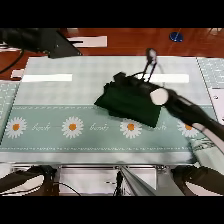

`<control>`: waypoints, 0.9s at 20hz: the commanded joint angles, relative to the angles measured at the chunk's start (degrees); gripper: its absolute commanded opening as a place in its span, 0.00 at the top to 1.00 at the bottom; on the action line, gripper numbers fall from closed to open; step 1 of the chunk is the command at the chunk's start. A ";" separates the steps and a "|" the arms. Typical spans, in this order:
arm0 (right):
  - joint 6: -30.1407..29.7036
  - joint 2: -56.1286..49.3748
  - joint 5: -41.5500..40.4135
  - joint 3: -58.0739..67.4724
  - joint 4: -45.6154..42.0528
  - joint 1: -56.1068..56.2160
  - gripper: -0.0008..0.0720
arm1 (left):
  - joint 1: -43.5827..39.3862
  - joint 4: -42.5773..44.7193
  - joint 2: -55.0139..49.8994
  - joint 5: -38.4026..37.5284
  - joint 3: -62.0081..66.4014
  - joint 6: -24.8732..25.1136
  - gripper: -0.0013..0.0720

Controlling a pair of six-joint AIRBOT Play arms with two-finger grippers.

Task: Fold the shirts.

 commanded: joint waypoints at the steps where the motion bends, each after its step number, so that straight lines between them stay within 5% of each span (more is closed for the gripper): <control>1: -0.48 8.57 11.89 0.33 -9.86 -8.22 0.32 | -0.07 6.80 0.00 -0.11 -3.41 0.02 0.94; 2: -0.48 11.52 18.67 0.33 -14.14 -12.52 0.32 | -0.07 8.87 -0.04 -0.13 -4.22 0.04 0.84; 4: -0.50 16.57 35.91 0.31 -26.71 -22.64 0.33 | -0.07 13.66 -0.59 -0.79 -5.51 0.00 0.45; 5: -0.94 17.68 44.26 0.31 -34.25 -27.02 0.33 | -0.07 15.89 -0.96 -1.03 -6.12 0.00 0.34; 8: -10.43 16.13 60.46 -1.40 -43.95 -39.82 0.33 | -0.07 23.50 -2.21 -1.16 -7.48 -1.73 0.33; 12: -19.37 11.21 58.40 -9.97 -11.17 -52.54 0.23 | -0.07 30.73 -2.12 -1.16 -7.85 -4.81 0.34; 15: -27.39 5.68 54.55 -15.58 13.31 -52.00 0.18 | -0.07 32.81 -1.99 -1.18 -7.85 -4.79 0.34; 18: -28.79 -0.85 49.11 -16.61 17.81 -45.48 0.18 | -0.07 32.79 -1.99 -1.18 -7.85 -5.55 0.34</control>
